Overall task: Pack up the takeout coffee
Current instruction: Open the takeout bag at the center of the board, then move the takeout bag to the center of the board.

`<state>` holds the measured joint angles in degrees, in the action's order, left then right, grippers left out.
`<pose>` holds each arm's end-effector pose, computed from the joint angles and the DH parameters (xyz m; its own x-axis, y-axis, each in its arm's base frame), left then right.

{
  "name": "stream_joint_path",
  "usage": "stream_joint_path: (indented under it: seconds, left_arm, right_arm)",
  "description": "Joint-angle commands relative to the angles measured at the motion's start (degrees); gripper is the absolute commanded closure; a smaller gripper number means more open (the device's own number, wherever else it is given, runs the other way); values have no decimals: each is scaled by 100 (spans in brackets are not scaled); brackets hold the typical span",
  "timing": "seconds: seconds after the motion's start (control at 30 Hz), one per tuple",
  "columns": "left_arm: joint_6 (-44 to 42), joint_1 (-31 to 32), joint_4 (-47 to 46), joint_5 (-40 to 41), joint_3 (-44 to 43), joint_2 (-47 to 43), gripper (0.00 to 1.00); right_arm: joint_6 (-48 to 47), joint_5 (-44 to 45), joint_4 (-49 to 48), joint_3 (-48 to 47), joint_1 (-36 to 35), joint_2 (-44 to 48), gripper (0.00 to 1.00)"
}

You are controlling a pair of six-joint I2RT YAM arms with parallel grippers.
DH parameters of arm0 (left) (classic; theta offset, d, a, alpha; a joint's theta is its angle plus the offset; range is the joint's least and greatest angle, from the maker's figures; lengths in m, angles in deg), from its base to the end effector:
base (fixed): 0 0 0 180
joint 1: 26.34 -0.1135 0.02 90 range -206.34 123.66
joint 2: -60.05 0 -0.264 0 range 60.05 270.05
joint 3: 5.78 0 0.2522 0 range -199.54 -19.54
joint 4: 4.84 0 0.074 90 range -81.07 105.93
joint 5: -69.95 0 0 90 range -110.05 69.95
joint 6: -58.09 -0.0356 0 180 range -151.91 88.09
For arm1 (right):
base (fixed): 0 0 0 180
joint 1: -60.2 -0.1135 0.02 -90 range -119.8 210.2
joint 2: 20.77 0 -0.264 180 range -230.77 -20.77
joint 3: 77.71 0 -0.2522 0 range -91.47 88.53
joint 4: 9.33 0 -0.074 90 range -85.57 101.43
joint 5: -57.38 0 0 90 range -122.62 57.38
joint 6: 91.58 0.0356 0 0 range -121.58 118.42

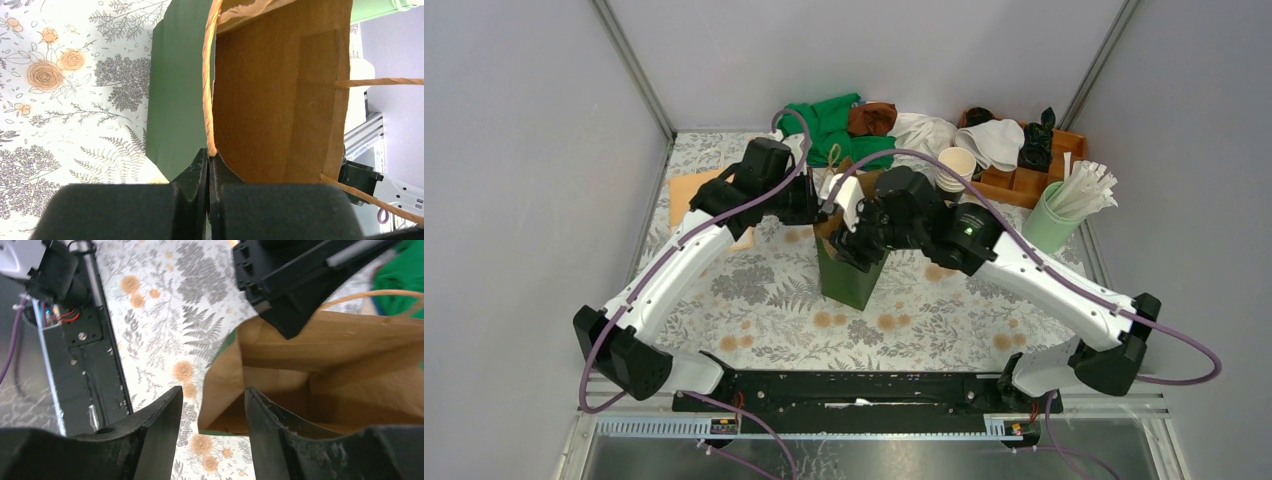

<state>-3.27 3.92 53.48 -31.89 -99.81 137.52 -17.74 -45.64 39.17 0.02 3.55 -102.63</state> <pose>0.2431 -0.1503 0.3706 -0.8046 -0.0737 -0.5892 0.2732 0.8351 -0.4775 0.1664 0.2674 0.4116 0.0083 -0.4806 -0.8769 -0.9587 0.2455 -0.1436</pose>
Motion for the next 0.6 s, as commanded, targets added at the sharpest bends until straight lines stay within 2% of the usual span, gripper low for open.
stream_joint_path:
  seconds: [0.0, 0.1, 0.27, 0.37, 0.57]
  left_arm:
    - [-121, -12, 109, 183, -614, 54, 99]
    - [-95, -12, 301, 483, -799, 106, 99]
    - [-21, -49, 561, 1243, -969, 164, 99]
    - [21, -130, 682, 1580, -1062, 212, 99]
    - [73, -570, 698, 1642, -1107, 284, 99]
  right_arm:
    - [482, 897, -597, -227, 13, 633, 43]
    - [795, 1606, -660, -305, 13, 774, 37]
    - [1557, 3093, -23, -787, 150, 574, 35]
    - [2165, 3108, 413, -984, 598, 481, 34]
    - [2904, 2593, 468, -416, 1649, 702, 33]
